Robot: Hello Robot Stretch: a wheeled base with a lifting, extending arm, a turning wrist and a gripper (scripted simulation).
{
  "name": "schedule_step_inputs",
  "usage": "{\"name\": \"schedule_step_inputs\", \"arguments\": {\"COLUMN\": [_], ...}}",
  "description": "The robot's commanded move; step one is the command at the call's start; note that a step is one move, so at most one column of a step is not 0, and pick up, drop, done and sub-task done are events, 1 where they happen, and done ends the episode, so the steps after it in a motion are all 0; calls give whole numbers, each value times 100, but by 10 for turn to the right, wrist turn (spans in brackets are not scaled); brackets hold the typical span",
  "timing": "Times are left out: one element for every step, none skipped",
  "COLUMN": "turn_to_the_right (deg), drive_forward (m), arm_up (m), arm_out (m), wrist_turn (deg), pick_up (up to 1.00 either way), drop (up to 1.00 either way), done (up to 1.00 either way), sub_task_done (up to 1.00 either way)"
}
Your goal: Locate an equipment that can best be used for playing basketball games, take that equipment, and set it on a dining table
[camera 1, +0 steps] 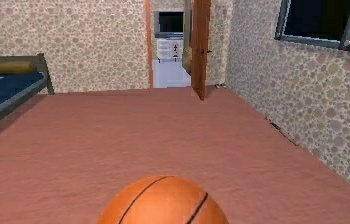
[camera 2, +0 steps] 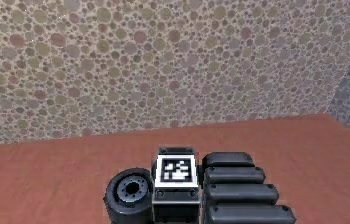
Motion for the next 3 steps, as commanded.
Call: {"name": "schedule_step_inputs", "arguments": {"turn_to_the_right": [0, 0, 0], "drive_forward": [100, 100, 100], "arm_up": [0, 0, 0], "arm_out": [0, 0, 0], "wrist_turn": [0, 0, 0], "pick_up": [0, 0, 0], "drop": [0, 0, 0], "done": [0, 0, 0], "sub_task_done": [0, 0, 0]}}
